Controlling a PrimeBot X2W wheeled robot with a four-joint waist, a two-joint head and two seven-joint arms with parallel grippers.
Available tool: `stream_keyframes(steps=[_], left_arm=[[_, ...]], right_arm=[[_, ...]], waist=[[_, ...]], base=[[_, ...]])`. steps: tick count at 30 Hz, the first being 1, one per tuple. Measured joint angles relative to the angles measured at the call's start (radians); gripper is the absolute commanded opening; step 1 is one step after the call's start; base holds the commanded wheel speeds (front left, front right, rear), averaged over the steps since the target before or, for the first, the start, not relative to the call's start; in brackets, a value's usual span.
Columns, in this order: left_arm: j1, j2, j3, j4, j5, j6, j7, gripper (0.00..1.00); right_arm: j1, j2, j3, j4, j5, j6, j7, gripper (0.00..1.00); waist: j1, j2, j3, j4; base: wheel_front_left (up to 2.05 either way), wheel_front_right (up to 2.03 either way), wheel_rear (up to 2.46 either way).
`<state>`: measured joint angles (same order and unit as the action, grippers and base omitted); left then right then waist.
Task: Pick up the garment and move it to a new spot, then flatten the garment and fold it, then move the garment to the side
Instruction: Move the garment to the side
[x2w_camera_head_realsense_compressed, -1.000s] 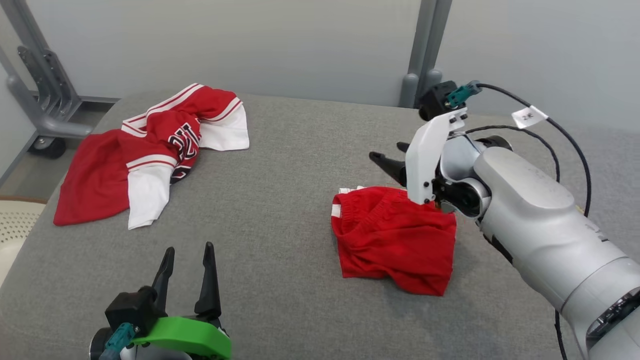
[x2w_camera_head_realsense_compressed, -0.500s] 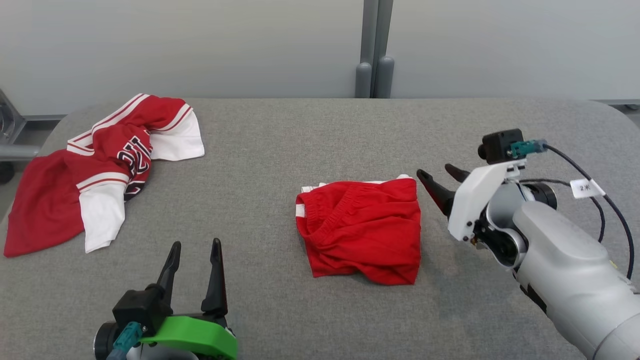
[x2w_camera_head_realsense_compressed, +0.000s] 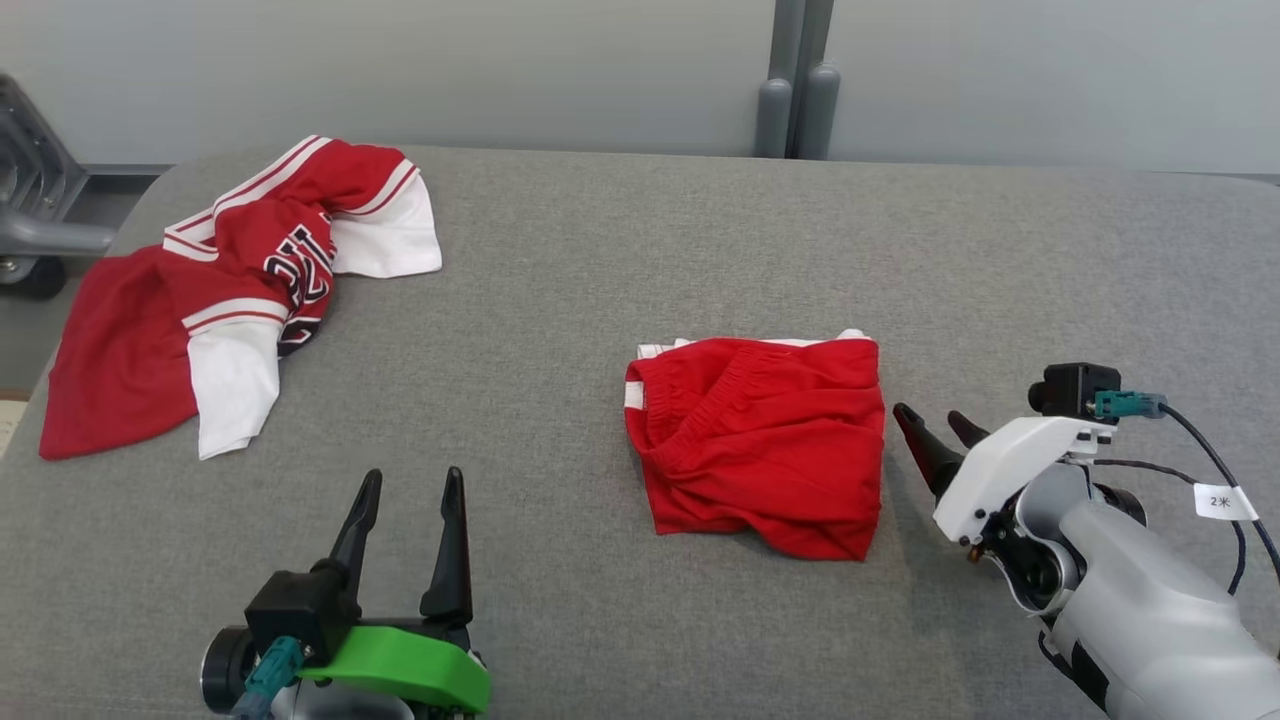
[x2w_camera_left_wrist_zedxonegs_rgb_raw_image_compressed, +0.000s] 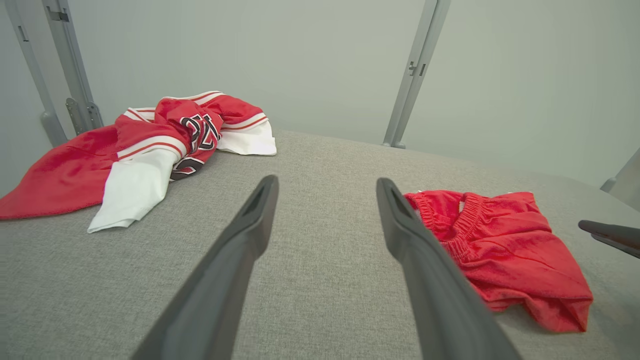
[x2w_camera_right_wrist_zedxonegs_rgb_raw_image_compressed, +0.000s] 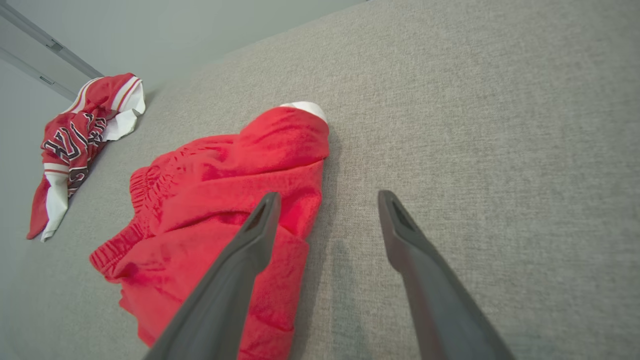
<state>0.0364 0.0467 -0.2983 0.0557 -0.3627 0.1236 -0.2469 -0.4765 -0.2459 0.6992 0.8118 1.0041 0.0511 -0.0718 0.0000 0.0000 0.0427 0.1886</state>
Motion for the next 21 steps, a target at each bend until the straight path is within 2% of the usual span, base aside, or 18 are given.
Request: stream_keyframes(steps=[8, 16, 17, 18, 19, 21], left_arm=[[-0.019, 0.0, -0.005, 0.001, 0.005, 0.0, 0.009, 1.0], [-0.019, 0.0, 0.003, 0.008, 0.007, 0.0, 0.009, 1.0], [-0.019, 0.0, 0.008, 0.007, 0.007, 0.0, 0.009, 1.0], [-0.019, 0.0, 0.011, 0.007, 0.007, 0.0, 0.009, 1.0], [-0.019, 0.0, 0.013, 0.007, 0.007, 0.0, 0.009, 1.0], [-0.019, 0.0, 0.015, 0.007, 0.007, 0.0, 0.009, 1.0]], right_arm=[[0.018, 0.03, -0.057, 0.052, 0.086, 0.002, -0.007, 1.0], [0.02, 0.072, -0.077, 0.097, 0.144, 0.019, 0.03, 1.0], [0.02, 0.075, -0.077, 0.099, 0.146, 0.02, 0.035, 0.78], [0.02, 0.079, -0.079, 0.1, 0.149, 0.023, 0.035, 0.43], [0.019, 0.082, -0.081, 0.101, 0.15, 0.027, 0.034, 0.36], [0.018, 0.083, -0.081, 0.105, 0.148, 0.028, 0.031, 0.12]], waist=[[0.0, 0.0, 0.021, 0.067], [0.0, 0.0, 0.025, 0.122], [0.0, 0.0, 0.024, 0.125], [0.0, 0.0, 0.023, 0.128], [0.0, 0.0, 0.022, 0.129], [0.0, 0.0, 0.02, 0.13]], base=[[0.0, 0.0, 0.0], [0.0, 0.0, 0.0], [0.0, 0.0, 0.0], [0.0, 0.0, 0.0], [0.0, 0.0, 0.0], [0.0, 0.0, 0.0]])
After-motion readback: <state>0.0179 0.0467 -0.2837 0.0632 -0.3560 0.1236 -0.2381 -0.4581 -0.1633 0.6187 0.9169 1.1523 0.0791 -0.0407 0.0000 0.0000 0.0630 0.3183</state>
